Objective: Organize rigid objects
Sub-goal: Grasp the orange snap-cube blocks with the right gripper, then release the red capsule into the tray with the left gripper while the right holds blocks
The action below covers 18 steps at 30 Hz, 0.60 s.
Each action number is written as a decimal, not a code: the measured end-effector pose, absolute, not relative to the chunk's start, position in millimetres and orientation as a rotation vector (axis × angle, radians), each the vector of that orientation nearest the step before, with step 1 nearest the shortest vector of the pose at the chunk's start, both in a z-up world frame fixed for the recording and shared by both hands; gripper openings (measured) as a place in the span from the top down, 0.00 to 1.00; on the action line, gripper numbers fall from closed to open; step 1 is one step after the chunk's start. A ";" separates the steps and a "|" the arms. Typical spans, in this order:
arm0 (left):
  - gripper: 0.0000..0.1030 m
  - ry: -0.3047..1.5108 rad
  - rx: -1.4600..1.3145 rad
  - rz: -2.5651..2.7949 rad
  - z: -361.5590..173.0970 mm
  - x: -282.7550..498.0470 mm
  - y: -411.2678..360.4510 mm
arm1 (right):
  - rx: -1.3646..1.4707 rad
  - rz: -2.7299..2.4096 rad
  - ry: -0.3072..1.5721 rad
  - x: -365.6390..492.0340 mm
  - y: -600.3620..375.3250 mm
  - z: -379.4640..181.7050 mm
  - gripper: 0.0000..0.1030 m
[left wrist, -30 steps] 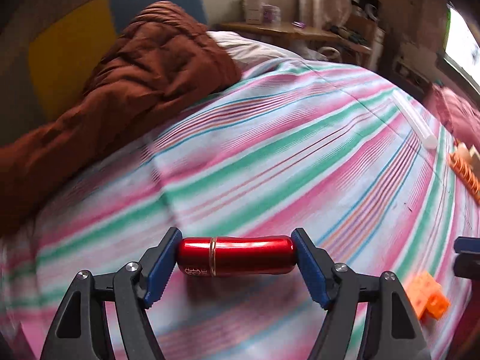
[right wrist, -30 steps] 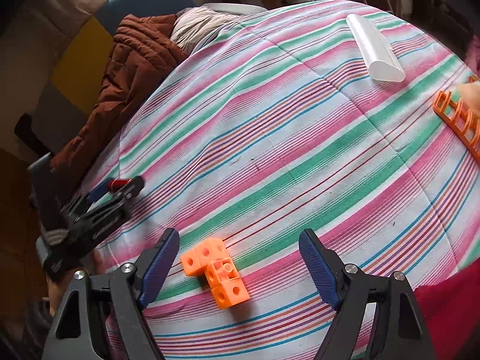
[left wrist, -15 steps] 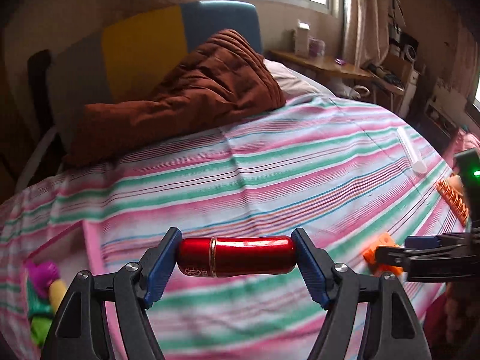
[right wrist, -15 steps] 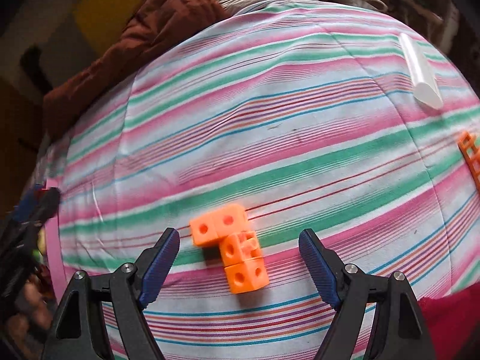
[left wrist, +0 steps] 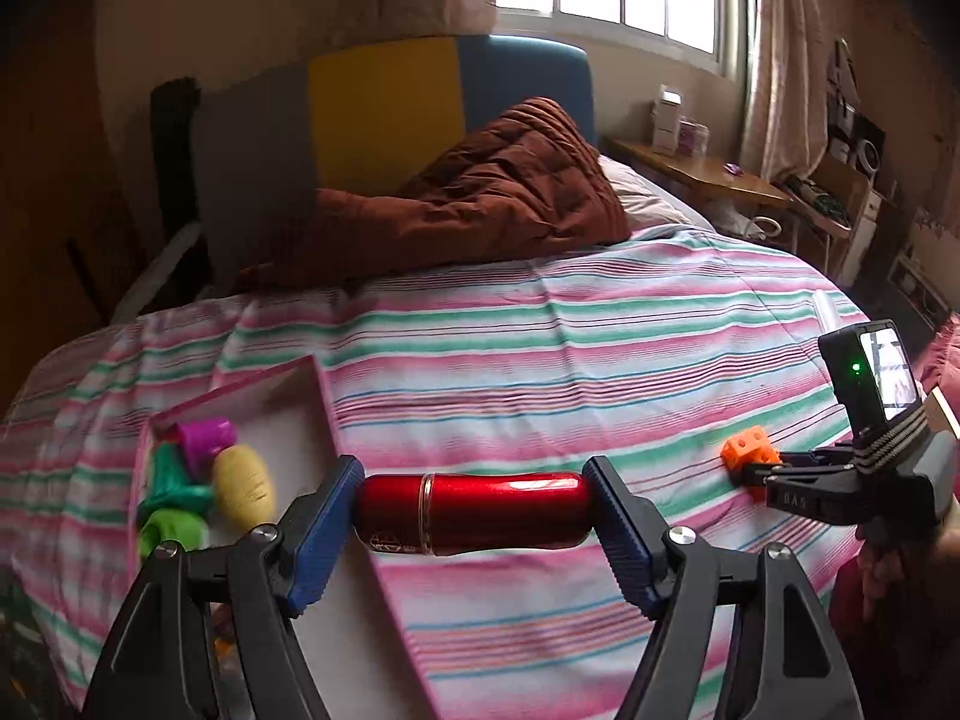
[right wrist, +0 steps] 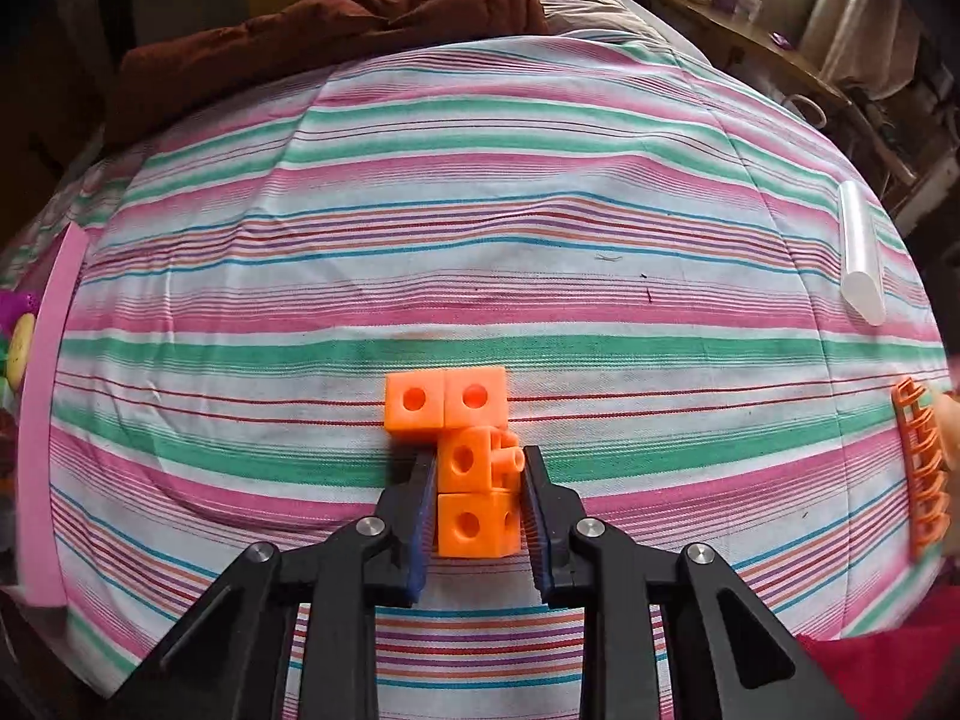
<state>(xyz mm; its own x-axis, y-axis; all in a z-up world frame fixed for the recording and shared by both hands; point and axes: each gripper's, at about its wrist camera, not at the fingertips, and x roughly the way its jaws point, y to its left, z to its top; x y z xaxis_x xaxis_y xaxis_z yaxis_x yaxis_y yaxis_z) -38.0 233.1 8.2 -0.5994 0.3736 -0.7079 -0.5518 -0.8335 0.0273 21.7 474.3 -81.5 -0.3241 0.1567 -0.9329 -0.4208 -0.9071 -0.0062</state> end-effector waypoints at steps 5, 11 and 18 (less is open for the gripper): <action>0.26 0.305 -0.978 2.445 13.2 -32.0 203.2 | -1.560 2.276 0.383 27.2 479.7 -83.3 0.74; 0.26 0.265 -1.012 2.494 11.1 -32.1 167.3 | -1.551 2.277 0.380 13.8 479.7 -89.4 0.74; 0.26 0.237 -1.035 2.540 8.3 -27.5 132.9 | -1.535 2.287 0.258 7.8 468.2 -90.2 0.74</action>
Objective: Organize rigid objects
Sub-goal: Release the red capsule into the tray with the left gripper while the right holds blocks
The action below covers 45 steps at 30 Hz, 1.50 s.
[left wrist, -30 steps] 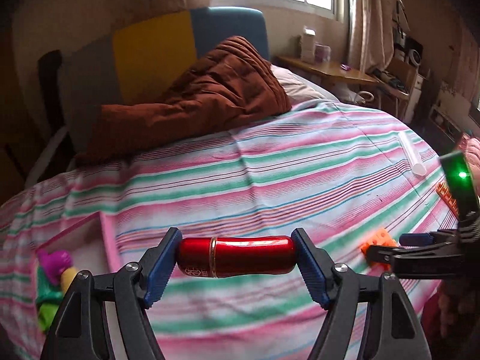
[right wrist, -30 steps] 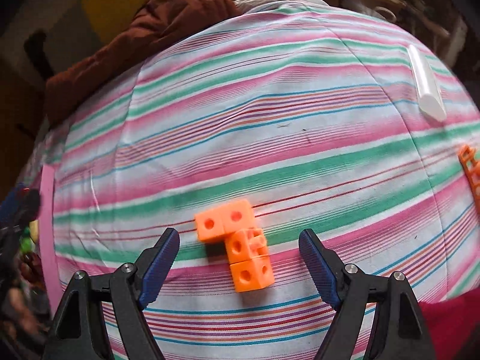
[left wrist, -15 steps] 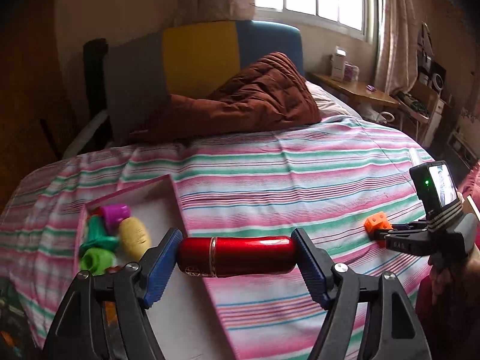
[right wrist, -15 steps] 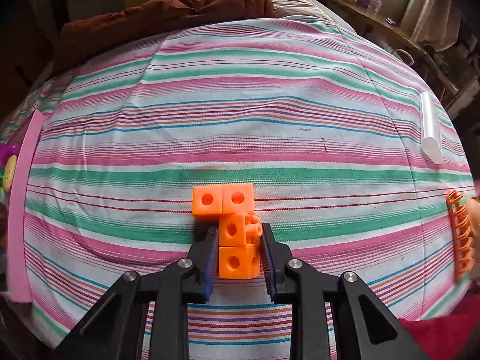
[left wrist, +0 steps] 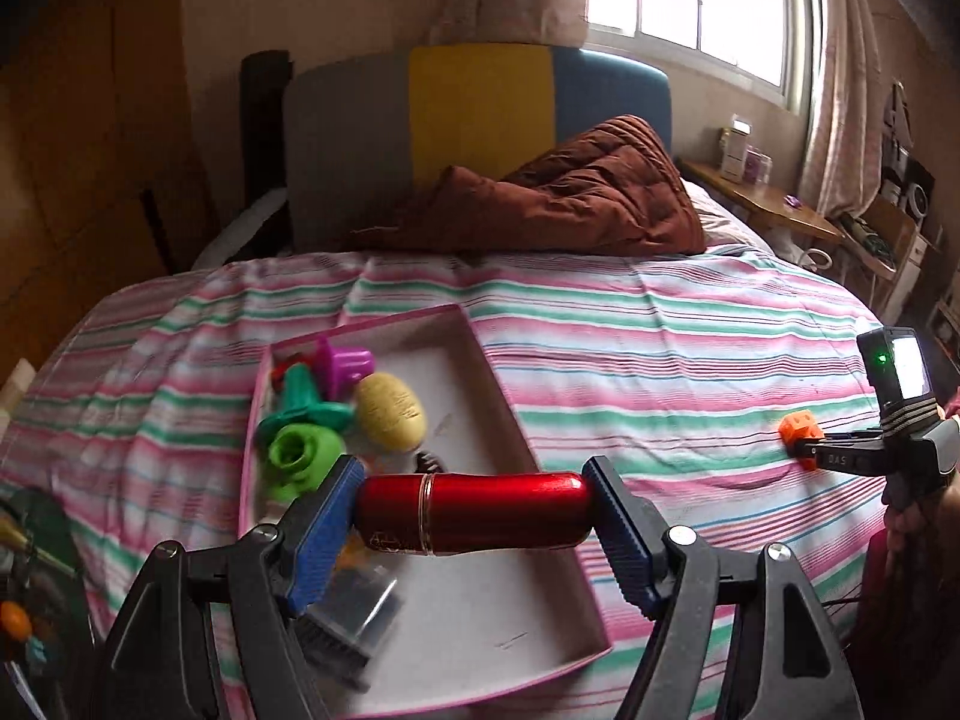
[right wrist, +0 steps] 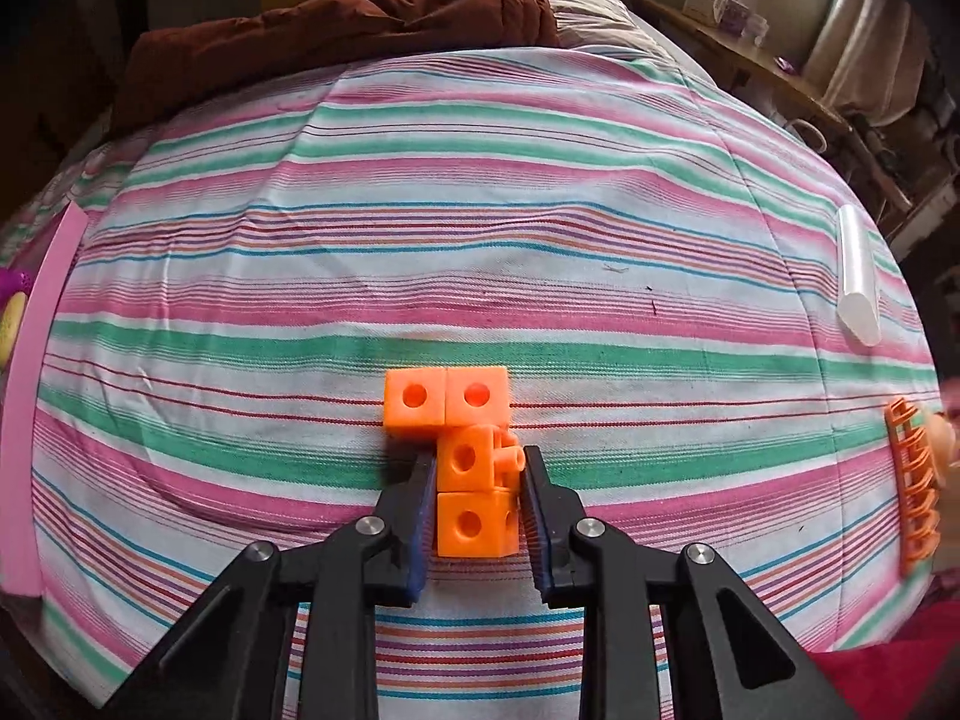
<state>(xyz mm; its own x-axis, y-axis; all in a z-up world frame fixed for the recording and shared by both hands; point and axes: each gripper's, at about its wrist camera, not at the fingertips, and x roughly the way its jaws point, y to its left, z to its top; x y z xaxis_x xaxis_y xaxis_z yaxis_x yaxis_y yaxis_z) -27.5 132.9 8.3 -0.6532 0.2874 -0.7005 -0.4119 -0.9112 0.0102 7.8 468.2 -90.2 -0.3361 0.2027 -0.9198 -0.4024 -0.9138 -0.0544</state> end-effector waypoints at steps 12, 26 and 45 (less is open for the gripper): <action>0.26 0.197 -1.084 2.555 -0.3 -21.7 101.7 | -1.517 2.290 0.220 12.0 456.0 -88.2 0.75; 0.26 0.165 -1.176 2.463 -36.2 -25.8 108.4 | -1.521 2.297 0.194 7.7 459.6 -90.2 0.75; 0.26 0.290 -1.211 2.425 -63.2 -32.8 131.3 | -1.519 2.295 0.200 4.7 461.8 -90.7 0.75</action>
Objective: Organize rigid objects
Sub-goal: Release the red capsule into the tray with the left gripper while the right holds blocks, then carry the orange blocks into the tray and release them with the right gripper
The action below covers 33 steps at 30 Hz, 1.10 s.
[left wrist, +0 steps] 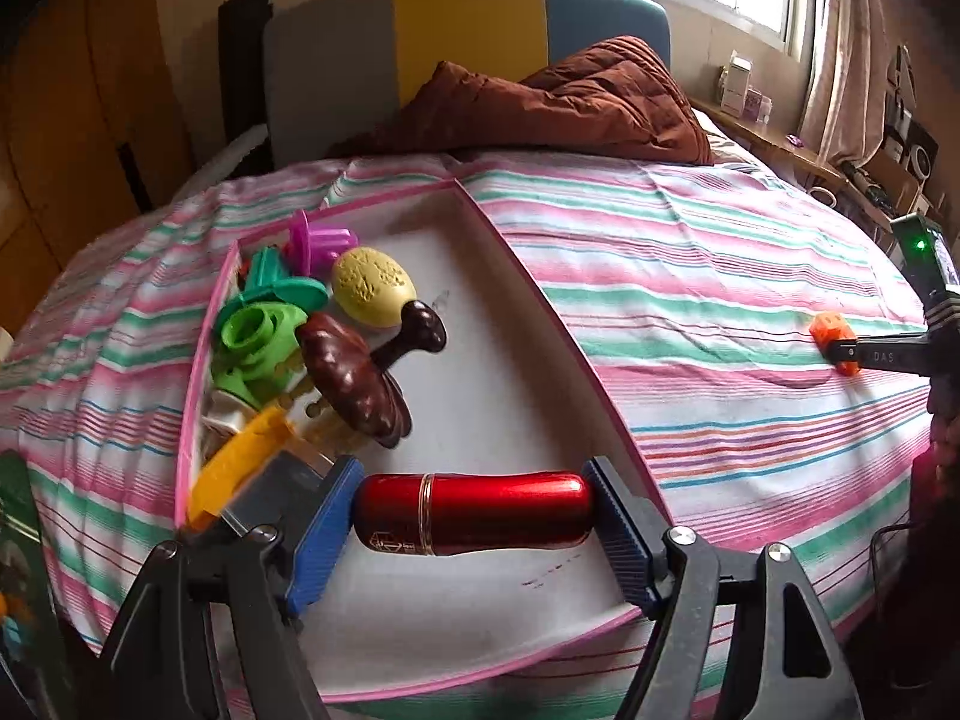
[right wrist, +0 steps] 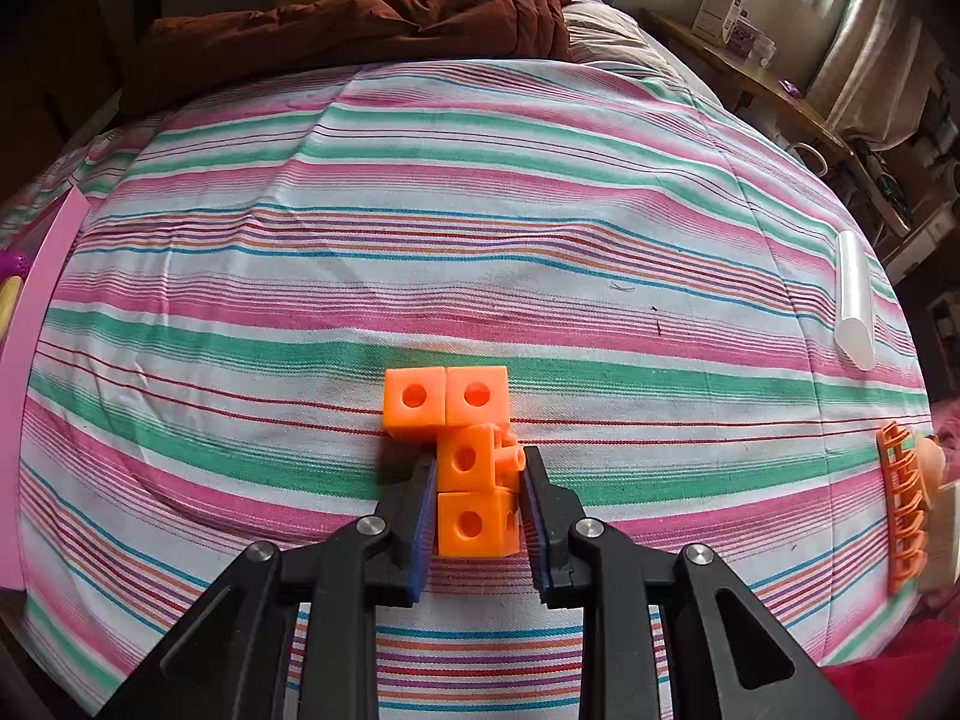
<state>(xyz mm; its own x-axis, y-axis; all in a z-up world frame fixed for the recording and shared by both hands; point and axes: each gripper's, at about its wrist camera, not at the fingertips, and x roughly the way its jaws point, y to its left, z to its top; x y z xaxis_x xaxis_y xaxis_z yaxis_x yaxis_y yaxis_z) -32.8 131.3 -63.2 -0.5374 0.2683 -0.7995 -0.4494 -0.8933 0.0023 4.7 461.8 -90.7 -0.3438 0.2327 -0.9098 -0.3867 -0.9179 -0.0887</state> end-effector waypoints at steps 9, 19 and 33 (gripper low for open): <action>0.25 0.265 -1.202 2.464 -56.9 -31.6 125.2 | -1.516 2.295 0.198 6.0 462.6 -90.7 0.75; 0.25 0.215 -1.124 2.546 -24.6 -23.8 108.1 | -1.505 2.292 0.206 7.9 461.0 -89.2 0.75; 0.25 0.158 -1.096 2.644 -1.1 -19.4 78.9 | -1.538 2.320 0.245 4.9 444.4 -88.6 0.75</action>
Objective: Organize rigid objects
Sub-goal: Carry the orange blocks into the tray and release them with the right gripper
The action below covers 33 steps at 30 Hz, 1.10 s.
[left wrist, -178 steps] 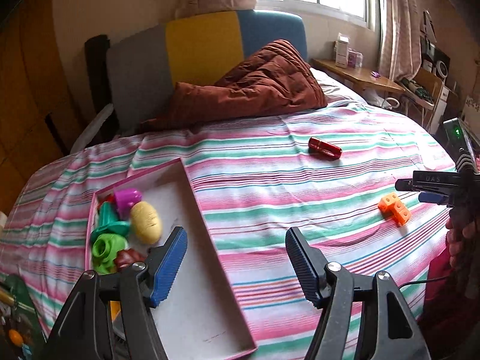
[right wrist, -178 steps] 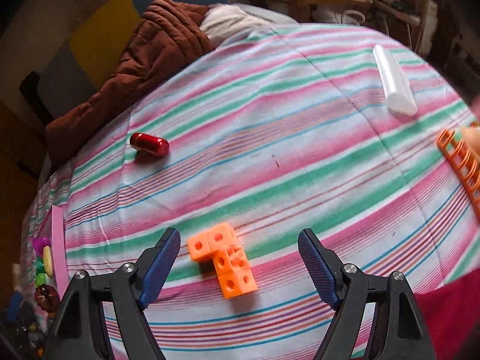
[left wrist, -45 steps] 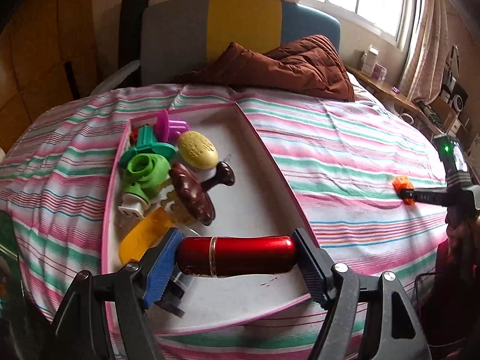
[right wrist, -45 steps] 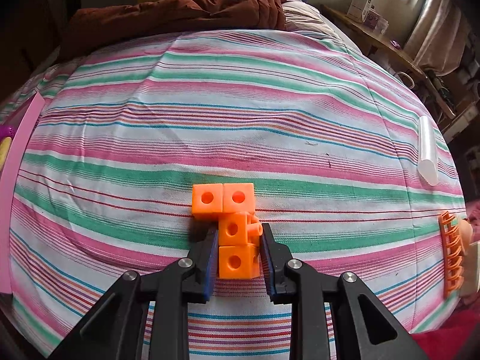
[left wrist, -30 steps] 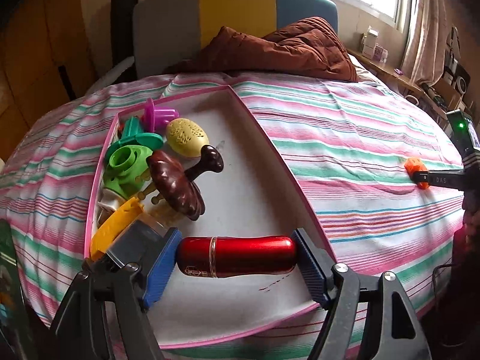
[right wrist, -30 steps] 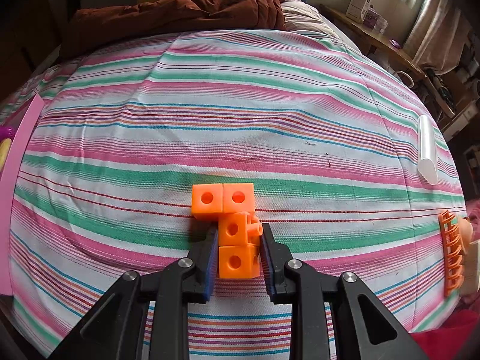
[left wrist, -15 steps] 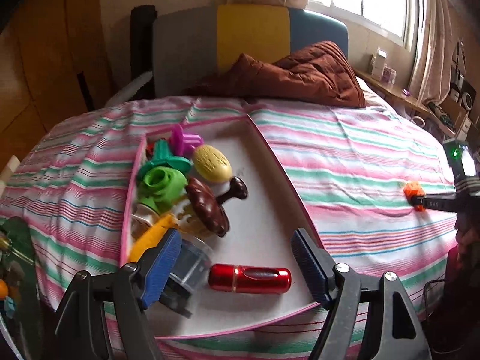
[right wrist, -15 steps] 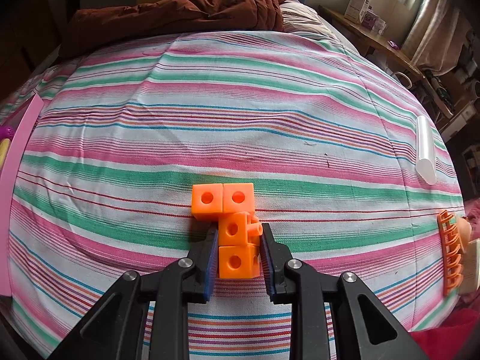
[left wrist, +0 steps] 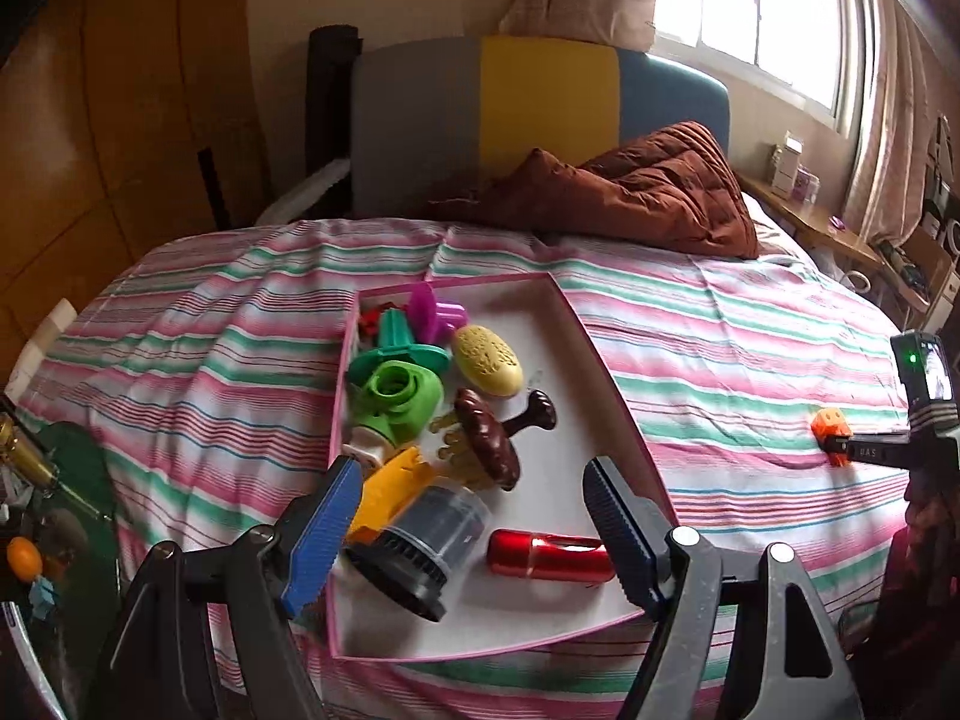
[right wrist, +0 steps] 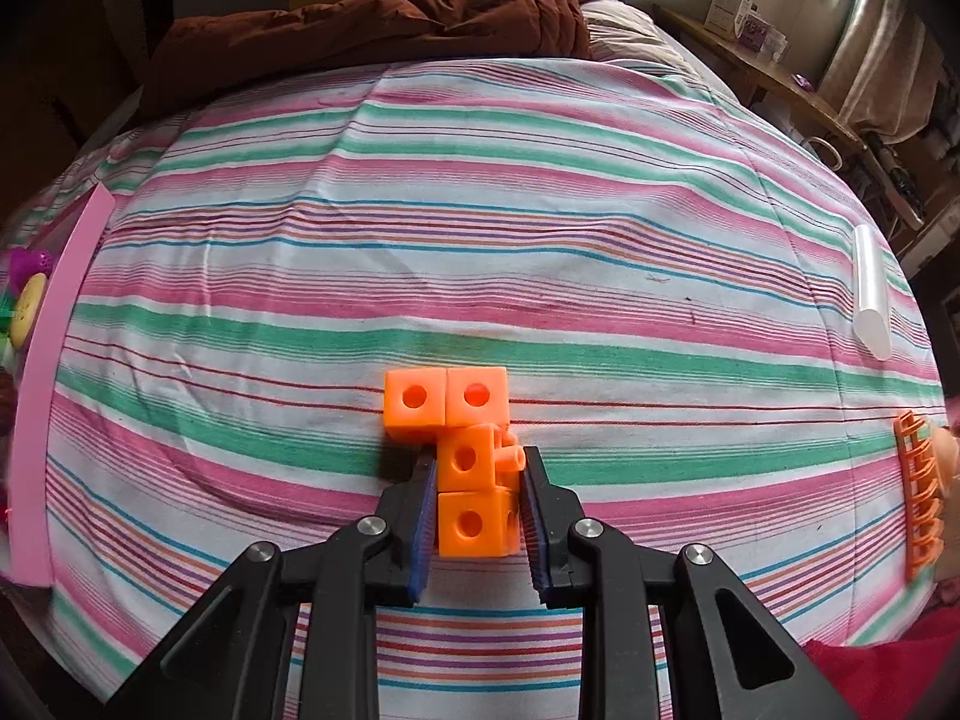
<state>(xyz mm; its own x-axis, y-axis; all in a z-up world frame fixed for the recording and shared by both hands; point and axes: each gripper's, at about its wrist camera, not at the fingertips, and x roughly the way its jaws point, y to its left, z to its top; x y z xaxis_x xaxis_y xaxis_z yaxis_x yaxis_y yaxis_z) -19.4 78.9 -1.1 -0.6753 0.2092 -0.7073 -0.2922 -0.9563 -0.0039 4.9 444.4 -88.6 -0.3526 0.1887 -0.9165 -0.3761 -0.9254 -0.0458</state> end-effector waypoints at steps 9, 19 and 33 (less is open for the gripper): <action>0.25 0.101 -1.102 2.703 4.0 -18.3 54.4 | -1.564 2.438 0.294 -17.8 393.5 -80.9 0.76; 0.25 0.051 -1.120 2.751 2.3 -18.5 32.7 | -1.479 2.698 0.268 -43.8 307.3 -36.3 0.76; 0.25 0.014 -1.152 2.789 -1.3 -22.9 17.0 | -1.476 2.859 0.128 -81.1 206.1 -30.6 0.75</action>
